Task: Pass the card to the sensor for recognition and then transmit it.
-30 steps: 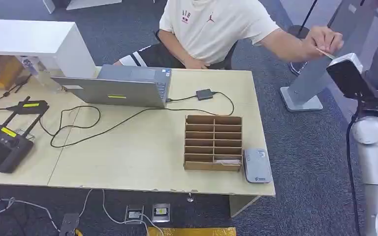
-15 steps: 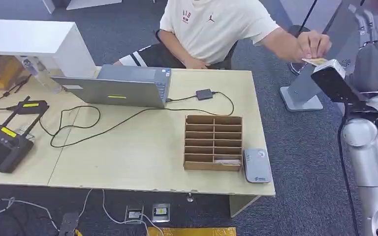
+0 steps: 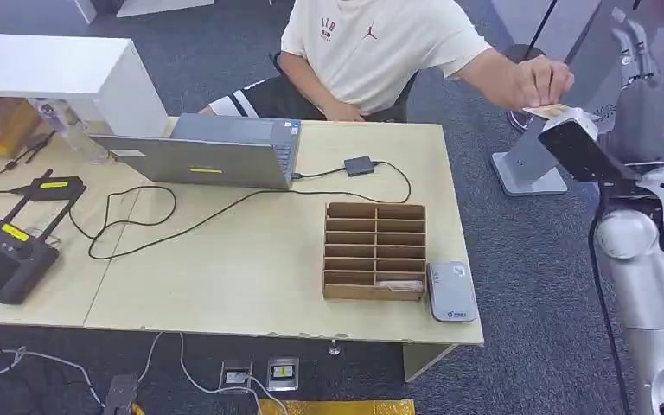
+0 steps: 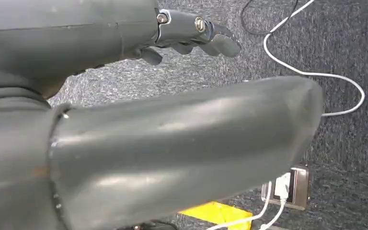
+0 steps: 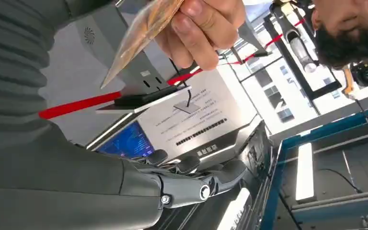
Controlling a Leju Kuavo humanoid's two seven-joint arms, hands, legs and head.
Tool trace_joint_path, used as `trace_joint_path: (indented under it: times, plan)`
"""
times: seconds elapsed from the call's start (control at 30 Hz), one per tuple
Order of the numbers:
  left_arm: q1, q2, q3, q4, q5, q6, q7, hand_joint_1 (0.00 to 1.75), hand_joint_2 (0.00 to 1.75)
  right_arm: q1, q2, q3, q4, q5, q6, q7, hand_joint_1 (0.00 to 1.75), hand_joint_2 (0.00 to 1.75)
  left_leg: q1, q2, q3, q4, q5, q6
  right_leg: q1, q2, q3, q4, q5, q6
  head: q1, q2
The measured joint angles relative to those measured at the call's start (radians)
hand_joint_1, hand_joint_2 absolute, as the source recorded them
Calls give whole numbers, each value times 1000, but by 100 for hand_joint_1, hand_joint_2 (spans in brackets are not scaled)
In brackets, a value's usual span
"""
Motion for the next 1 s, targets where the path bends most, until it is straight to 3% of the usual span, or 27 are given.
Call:
trace_joint_path:
  times: [0.07, 0.13, 0.2, 0.87, 0.9, 0.93, 0.97, 1.0]
  plan:
    - [0, 0, 0, 0, -4, -5, 0, 0, 0, 0, 0, 1, 0, -3, 15, 8, 175, 175, 0, 0, 1, 0, 0, 0, 0, 0, -1, 0, 0, 0, 0, 0]
    - [-10, 6, -4, 0, -39, -33, 30, 0, 0, 10, -11, 1, -8, -34, 144, 59, 175, 175, 0, 0, 1, 0, 0, 0, 1, 0, -1, -1, 0, 0, 0, 0]
    - [-27, 12, -13, 0, -55, -48, 53, 0, 0, 40, -30, -3, -24, -46, 206, 75, 175, 175, 1, -3, -1, 0, 0, 0, 1, -3, 0, -1, 0, 0, 1, 0]
    - [-71, 34, -52, 0, -84, -56, 77, 0, 0, 75, -66, -5, -67, -43, 250, 89, 175, 175, 1, 2, 0, 0, 0, -1, 1, 2, -1, -1, 0, 0, 0, 0]
    - [-71, 34, -53, 0, -85, -56, 79, 0, 0, 75, -66, -5, -67, -43, 250, 89, 157, 175, 1, 2, 0, 0, 0, -1, 1, 2, -1, -1, 0, 0, 0, 0]
    - [-72, 34, -53, 0, -87, -56, 80, 0, 0, 75, -66, -5, -67, -40, 250, 89, 40, 175, 1, 2, 0, 0, 0, -1, 1, 2, -1, -1, 0, 0, 0, 0]
    - [-72, 34, -53, 0, -89, -56, 81, 0, 0, 75, -66, -5, -67, -39, 250, 89, 0, 175, 1, 2, 0, 0, 0, -1, 1, 2, -1, -1, 0, 0, 0, 0]
    - [-72, 34, -53, 0, -93, -56, 81, 0, 0, 76, -66, -5, -67, -38, 249, 89, 0, 175, 1, 2, 0, 0, 0, -1, 1, 2, -1, -1, 0, 0, 0, 0]
